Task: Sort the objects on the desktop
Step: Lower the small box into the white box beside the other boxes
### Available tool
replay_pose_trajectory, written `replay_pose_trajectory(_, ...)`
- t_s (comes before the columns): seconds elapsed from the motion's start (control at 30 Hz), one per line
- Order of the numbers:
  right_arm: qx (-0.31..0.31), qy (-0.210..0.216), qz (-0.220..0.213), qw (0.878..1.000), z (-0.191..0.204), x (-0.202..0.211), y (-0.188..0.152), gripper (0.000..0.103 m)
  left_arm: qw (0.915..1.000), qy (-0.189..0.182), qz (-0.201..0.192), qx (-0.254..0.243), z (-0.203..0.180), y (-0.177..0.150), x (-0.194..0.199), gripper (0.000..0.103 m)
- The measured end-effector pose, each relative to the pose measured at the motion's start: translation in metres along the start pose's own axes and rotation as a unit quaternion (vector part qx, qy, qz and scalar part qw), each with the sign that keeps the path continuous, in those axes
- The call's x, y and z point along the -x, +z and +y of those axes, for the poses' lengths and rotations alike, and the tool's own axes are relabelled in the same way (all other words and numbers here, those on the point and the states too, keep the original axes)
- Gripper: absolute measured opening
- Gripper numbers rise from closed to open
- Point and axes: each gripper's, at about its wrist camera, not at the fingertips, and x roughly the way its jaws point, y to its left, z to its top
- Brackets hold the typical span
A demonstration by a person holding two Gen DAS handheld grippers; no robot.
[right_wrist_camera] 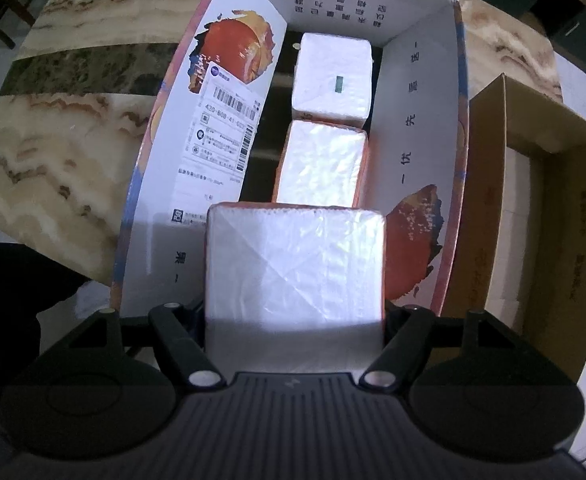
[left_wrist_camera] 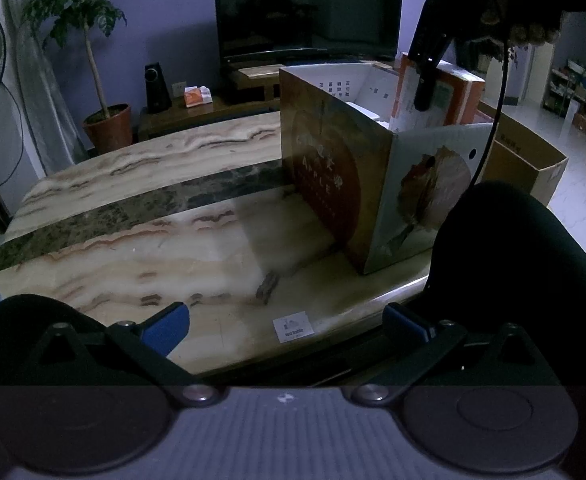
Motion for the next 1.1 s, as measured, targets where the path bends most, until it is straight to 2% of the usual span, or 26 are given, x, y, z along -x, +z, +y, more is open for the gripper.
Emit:
replay_pose_trajectory(0.27, 0.010, -0.014, 0.031, 0.999, 0.008, -0.019, 0.011, 0.076, 1.0000, 0.001, -0.001, -0.003, 0.000, 0.000, -0.003, 0.102)
replay_pose_trajectory(0.57, 0.021, -0.009, 0.033, 0.999, 0.008, -0.019, 0.013, 0.077, 1.0000, 0.001, -0.001, -0.005, -0.002, 0.001, -0.005, 0.102)
replay_pose_trajectory(0.83, 0.016, -0.005, 0.008, 1.000, 0.009, -0.029, -0.002, 0.079, 0.9999, 0.003, -0.001, -0.011, -0.005, 0.001, -0.007, 0.102)
replay_pose_trajectory(1.1, -0.006, 0.013, -0.064, 0.998, 0.006, -0.027, -0.023, 0.076, 0.9997, 0.008, -0.001, -0.021, -0.010, 0.000, -0.007, 0.102)
